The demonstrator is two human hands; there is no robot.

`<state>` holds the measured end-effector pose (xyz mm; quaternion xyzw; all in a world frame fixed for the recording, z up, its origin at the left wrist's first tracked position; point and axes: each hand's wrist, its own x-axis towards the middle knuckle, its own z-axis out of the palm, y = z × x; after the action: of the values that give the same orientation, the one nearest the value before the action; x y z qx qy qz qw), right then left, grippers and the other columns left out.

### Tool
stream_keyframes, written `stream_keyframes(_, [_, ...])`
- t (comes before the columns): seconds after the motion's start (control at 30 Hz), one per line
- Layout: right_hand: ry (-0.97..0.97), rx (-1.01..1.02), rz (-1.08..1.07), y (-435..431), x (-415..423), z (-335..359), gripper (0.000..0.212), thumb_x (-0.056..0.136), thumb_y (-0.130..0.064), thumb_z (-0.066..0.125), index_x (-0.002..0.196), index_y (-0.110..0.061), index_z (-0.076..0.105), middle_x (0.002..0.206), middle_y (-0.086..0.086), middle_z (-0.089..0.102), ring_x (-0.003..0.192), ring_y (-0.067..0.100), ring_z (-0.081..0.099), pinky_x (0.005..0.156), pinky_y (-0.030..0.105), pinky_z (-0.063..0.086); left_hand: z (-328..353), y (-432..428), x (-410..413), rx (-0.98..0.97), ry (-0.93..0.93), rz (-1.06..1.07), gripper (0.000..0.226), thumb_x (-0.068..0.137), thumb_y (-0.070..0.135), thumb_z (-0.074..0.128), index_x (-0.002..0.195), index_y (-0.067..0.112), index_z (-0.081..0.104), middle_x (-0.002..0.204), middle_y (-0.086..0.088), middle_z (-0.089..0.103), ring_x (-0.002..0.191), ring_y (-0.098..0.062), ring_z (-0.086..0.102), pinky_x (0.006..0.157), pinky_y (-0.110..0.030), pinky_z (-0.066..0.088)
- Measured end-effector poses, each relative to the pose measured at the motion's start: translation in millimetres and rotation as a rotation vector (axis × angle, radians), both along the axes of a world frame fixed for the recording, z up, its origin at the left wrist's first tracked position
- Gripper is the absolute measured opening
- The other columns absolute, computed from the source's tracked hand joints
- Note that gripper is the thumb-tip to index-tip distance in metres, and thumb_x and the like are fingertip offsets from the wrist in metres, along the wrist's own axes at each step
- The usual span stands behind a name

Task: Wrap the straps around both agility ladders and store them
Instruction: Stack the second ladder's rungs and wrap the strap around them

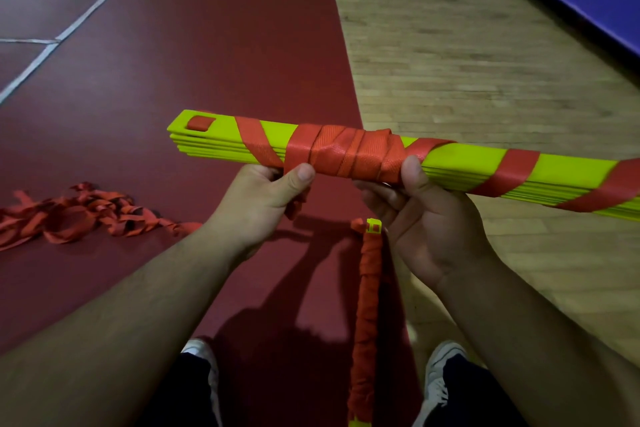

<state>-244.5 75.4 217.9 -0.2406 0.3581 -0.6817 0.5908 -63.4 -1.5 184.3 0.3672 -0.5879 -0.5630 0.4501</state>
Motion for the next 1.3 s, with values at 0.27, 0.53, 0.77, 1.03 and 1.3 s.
stream_keyframes(0.27, [-0.010,0.046,-0.006,0,-4,-2,0.081,0.042,-0.040,0.098,0.109,-0.006,0.068,0.098,0.016,0.074,0.084,0.030,0.075,0.070,0.031,0.060,-2,3,-1,0.135,0.075,-0.130,0.027,0.086,0.022,0.063,0.108,0.008,0.071,0.104,-0.003,0.074,0.097,-0.015,0.068,0.090,-0.032,0.055])
stream_keyframes(0.53, [-0.011,0.113,-0.021,4,-3,4,0.034,0.076,-0.025,0.063,0.105,-0.007,0.066,0.088,0.011,0.075,0.077,0.024,0.075,0.067,0.028,0.060,-2,5,-2,0.212,0.076,-0.175,0.015,0.087,0.020,0.070,0.098,0.009,0.070,0.090,-0.002,0.075,0.087,-0.014,0.070,0.084,-0.029,0.056])
stream_keyframes(0.77, [-0.005,0.092,-0.024,4,-4,9,0.033,0.079,-0.026,0.061,0.105,-0.006,0.067,0.088,0.011,0.075,0.077,0.024,0.075,0.068,0.028,0.060,3,4,-1,0.254,0.139,-0.234,0.011,0.085,0.013,0.061,0.094,0.008,0.065,0.087,0.001,0.075,0.076,-0.010,0.068,0.071,-0.021,0.054])
stream_keyframes(1.03, [-0.007,0.101,-0.047,2,-2,10,0.032,0.080,-0.027,0.061,0.102,-0.006,0.067,0.088,0.013,0.074,0.076,0.024,0.075,0.069,0.028,0.060,3,7,-5,0.282,0.137,-0.205,0.022,0.088,0.026,0.052,0.084,0.016,0.071,0.077,0.002,0.064,0.072,-0.013,0.054,0.079,-0.028,0.042])
stream_keyframes(1.3, [-0.027,0.118,-0.053,2,-4,9,0.038,0.080,-0.028,0.062,0.108,-0.003,0.065,0.092,0.016,0.072,0.079,0.027,0.074,0.068,0.029,0.060,19,13,-8,0.307,0.019,-0.171,0.060,0.084,0.068,0.031,0.084,0.014,0.060,0.060,0.004,0.047,0.049,-0.009,0.040,0.059,-0.023,0.042])
